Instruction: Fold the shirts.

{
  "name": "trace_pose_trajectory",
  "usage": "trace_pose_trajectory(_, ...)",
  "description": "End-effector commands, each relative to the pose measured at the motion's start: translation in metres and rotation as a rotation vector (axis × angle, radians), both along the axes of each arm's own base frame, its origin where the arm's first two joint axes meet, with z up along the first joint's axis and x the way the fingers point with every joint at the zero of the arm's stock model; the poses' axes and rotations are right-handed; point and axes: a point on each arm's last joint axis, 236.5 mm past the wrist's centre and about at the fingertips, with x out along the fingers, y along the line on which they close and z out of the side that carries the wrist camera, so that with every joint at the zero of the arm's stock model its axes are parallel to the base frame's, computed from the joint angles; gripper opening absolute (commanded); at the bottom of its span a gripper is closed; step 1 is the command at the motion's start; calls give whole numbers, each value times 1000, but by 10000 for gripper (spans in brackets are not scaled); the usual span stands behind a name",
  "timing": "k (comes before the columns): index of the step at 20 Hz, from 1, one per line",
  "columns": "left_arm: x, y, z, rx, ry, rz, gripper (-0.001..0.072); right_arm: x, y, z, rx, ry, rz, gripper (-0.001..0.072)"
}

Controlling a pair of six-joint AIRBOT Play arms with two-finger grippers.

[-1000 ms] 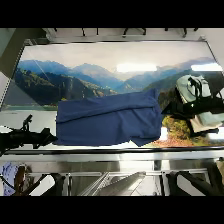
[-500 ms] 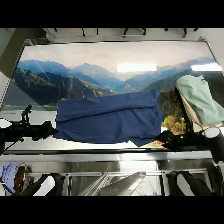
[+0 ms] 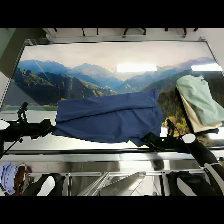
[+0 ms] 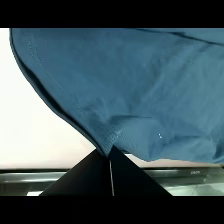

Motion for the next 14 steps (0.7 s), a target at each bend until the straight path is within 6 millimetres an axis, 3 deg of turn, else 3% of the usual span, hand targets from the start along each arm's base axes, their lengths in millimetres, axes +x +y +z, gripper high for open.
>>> trace_pose_trajectory(1, 2, 2, 2, 6, -9, 15, 13, 4, 16, -8, 11, -30, 26, 149)
trace_pose_trajectory(2, 2, 2, 2, 7, -10, 15, 14, 3, 16, -6, 12, -39, 46, 23)
trace_pose_trajectory(5, -6, 12, 8, 67, 20, -36, 13, -6, 9, 14, 20, -53, 128, 22)
trace_pose_trajectory(7, -22, 35, 12, 171, 101, -64, 13, -20, -4, 38, -4, -57, 195, 22)
trace_pose_trajectory(11, -36, 42, 21, 237, 133, -14, 13, -41, -77, 95, -363, -114, 252, 22)
trace_pose_trajectory(12, -47, 44, 21, 282, 151, -29, 13, -45, -89, 115, -426, -145, 246, 21)
trace_pose_trajectory(14, -67, 46, 26, 381, 166, -80, 14, -57, -92, 146, -454, -175, 260, 21)
